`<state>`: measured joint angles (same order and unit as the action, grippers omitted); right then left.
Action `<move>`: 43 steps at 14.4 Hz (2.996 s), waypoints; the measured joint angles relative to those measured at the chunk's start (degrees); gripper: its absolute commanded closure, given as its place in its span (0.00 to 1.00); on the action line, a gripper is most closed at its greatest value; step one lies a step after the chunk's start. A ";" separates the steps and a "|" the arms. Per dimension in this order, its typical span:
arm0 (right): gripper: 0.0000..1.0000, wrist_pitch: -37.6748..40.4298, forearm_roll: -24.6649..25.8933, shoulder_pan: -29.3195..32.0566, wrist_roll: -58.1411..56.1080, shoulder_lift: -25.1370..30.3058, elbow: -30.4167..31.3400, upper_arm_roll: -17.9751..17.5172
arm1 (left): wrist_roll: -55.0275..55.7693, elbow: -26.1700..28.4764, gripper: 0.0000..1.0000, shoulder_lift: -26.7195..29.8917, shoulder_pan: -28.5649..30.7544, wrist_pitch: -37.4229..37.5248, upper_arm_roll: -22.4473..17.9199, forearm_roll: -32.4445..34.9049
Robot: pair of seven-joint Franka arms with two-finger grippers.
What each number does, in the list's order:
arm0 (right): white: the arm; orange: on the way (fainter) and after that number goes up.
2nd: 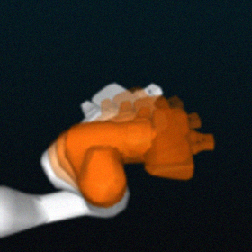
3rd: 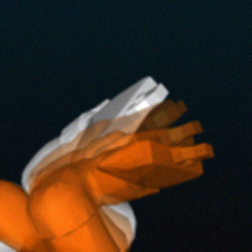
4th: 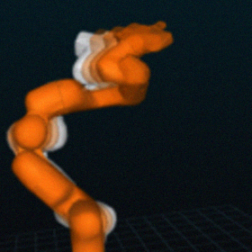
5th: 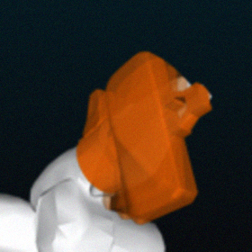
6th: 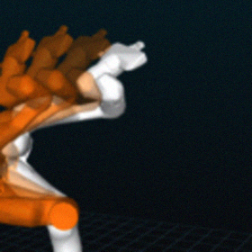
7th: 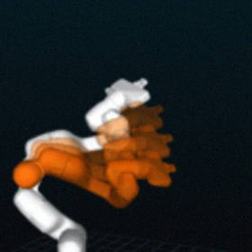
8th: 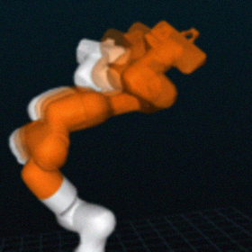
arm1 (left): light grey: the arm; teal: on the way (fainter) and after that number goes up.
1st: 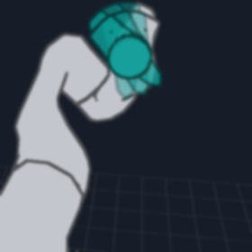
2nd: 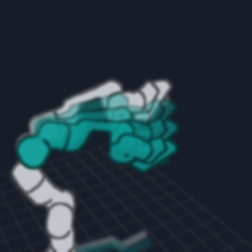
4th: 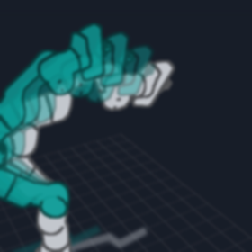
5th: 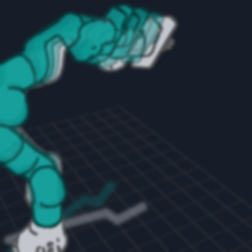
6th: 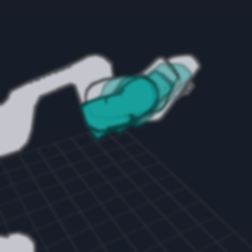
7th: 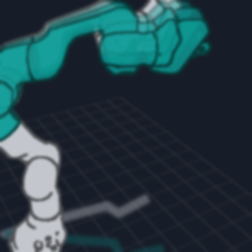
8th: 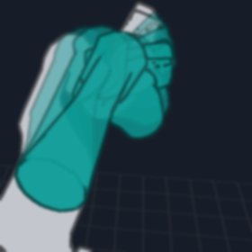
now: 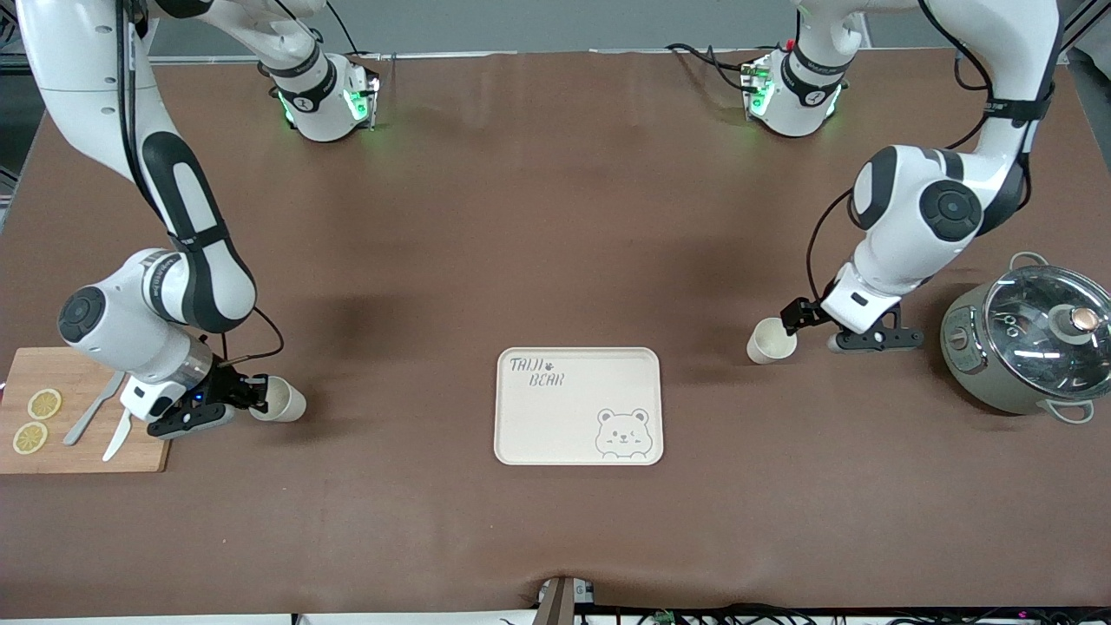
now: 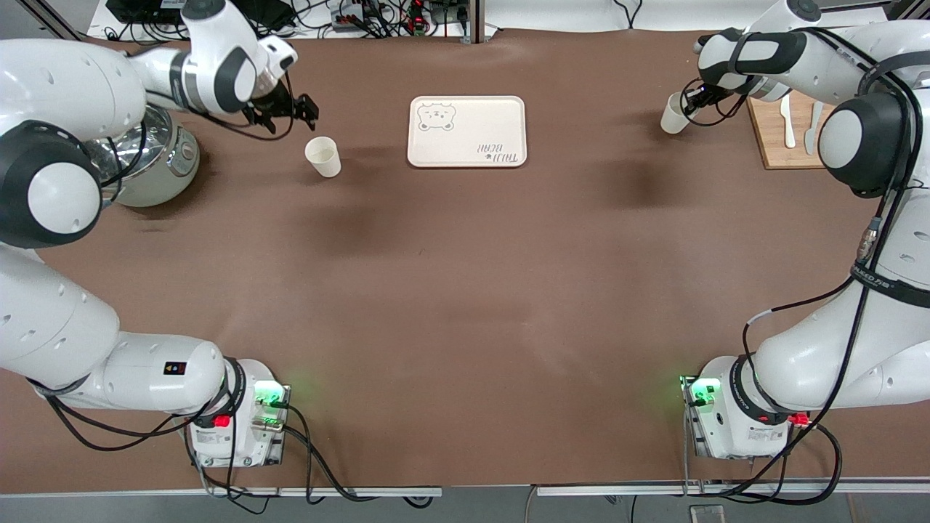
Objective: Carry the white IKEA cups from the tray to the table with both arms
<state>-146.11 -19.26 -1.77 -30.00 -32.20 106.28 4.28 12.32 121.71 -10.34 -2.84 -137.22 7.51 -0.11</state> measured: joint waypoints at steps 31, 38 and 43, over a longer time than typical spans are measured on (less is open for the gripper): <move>0.00 59.88 13.52 -2.19 22.03 17.52 -32.17 4.32 | -6.74 -42.08 0.00 0.40 -2.54 47.87 -5.24 -1.84; 0.00 55.61 15.45 -1.74 23.48 26.96 -19.48 4.74 | -9.79 -42.06 0.00 0.20 -2.43 47.86 -5.39 -1.84; 0.00 55.10 18.06 -0.96 23.80 27.06 -21.45 4.91 | -10.49 -42.07 0.00 0.17 -2.55 47.85 -5.39 -1.84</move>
<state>-91.01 -1.20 -2.72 -6.20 -5.14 84.83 9.18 1.83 79.64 -10.17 -5.39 -89.38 2.12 -1.95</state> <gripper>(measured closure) 0.000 0.000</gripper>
